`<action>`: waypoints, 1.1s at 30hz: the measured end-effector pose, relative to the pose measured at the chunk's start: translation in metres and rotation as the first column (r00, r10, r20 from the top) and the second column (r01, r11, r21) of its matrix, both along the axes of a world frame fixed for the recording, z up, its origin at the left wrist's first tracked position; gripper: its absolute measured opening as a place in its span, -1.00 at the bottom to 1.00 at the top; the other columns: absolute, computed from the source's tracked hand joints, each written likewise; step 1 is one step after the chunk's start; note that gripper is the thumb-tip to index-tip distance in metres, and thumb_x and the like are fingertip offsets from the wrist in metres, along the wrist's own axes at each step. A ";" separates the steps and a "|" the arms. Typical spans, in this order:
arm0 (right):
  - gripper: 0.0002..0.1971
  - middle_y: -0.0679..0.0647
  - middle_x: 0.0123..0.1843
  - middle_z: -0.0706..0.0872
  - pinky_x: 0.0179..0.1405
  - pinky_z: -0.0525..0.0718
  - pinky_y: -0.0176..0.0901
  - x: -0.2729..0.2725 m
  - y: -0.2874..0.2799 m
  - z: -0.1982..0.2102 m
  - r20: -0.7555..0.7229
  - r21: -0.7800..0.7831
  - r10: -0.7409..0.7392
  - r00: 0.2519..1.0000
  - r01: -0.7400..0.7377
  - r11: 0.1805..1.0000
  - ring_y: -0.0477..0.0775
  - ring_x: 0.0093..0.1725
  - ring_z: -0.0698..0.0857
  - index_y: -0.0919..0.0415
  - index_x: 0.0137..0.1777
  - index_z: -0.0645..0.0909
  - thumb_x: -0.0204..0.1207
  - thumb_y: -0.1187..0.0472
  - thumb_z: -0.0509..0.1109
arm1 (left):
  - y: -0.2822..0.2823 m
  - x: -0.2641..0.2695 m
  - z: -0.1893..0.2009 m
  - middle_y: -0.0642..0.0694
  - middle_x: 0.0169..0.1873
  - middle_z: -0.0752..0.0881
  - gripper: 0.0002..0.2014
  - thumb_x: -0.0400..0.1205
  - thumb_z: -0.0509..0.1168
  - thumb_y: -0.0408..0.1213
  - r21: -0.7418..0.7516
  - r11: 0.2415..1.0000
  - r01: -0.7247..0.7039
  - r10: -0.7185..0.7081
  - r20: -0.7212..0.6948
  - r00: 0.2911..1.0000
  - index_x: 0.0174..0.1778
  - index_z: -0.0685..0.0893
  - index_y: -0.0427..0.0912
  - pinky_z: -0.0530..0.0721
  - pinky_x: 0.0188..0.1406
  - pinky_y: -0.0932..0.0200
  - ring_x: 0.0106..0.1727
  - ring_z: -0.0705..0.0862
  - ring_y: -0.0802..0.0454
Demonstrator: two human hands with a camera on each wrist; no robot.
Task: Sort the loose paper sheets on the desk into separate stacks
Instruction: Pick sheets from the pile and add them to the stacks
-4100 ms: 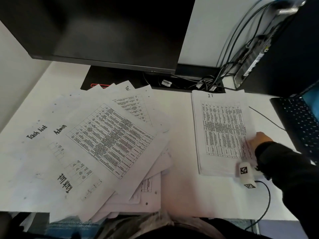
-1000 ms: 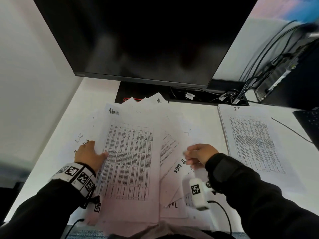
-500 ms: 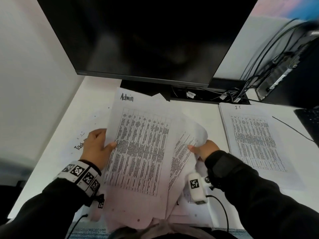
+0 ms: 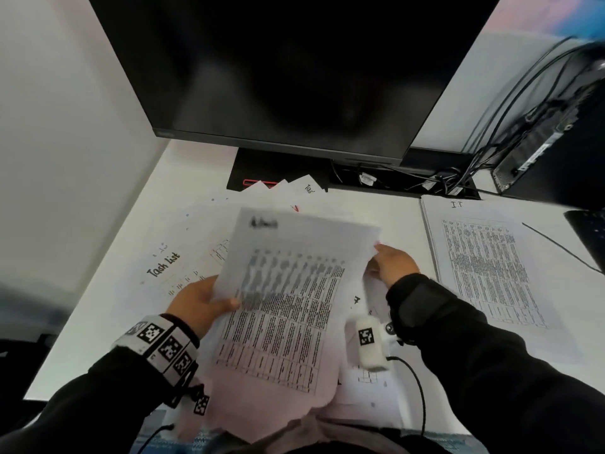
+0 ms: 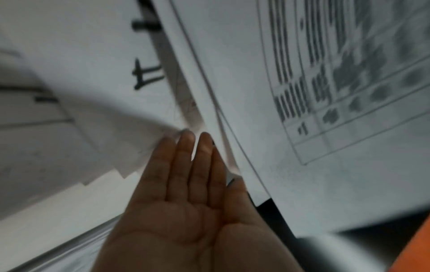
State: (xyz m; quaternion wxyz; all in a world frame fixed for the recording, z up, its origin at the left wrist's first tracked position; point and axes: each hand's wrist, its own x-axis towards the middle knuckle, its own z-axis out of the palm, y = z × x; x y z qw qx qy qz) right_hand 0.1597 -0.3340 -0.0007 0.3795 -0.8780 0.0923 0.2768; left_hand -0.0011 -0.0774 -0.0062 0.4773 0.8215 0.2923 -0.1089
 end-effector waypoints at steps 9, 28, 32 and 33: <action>-0.66 0.22 0.41 0.55 0.29 0.39 -0.24 0.004 0.004 -0.009 0.032 -0.264 0.291 0.956 -0.273 0.925 0.17 0.38 0.53 0.35 0.40 0.47 0.67 0.29 0.13 | -0.009 -0.019 -0.007 -0.10 -0.09 0.77 -0.64 0.37 0.54 -0.25 -0.012 1.000 0.004 -0.004 -0.013 1.000 0.08 0.70 -0.12 0.51 0.13 0.10 0.01 0.70 -0.08; -0.87 0.16 0.12 0.76 0.11 0.55 -0.20 0.006 -0.040 -0.001 0.122 -0.362 0.105 0.987 -0.054 0.931 0.22 0.12 0.69 0.20 -0.10 0.74 0.55 0.20 0.37 | 0.015 -0.006 -0.005 -0.44 0.12 0.64 -0.53 0.68 0.17 -0.09 0.153 0.953 -0.261 0.280 -0.119 0.952 0.22 0.55 -0.50 0.46 0.01 0.01 0.12 0.61 -0.29; -0.84 0.06 -0.14 0.72 0.00 0.57 -0.28 -0.011 -0.036 0.000 0.085 -0.202 0.082 0.993 -0.064 0.977 0.13 -0.02 0.69 0.13 -0.28 0.69 0.52 0.28 0.38 | 0.015 0.007 -0.009 -0.42 0.04 0.61 -0.40 0.68 0.03 0.06 0.276 0.958 -0.081 0.154 -0.256 0.954 0.24 0.52 -0.50 0.35 -0.06 0.11 0.20 0.56 -0.31; -0.86 0.04 -0.19 0.70 -0.12 0.58 -0.31 -0.018 -0.032 0.000 0.031 -0.133 0.092 0.995 -0.087 0.987 0.09 -0.08 0.67 0.14 -0.27 0.69 0.50 0.30 0.41 | 0.014 0.010 -0.011 -0.44 0.09 0.62 -0.37 0.67 0.05 0.09 0.271 0.959 -0.080 0.151 -0.251 0.956 0.25 0.51 -0.51 0.38 -0.04 0.09 0.22 0.56 -0.31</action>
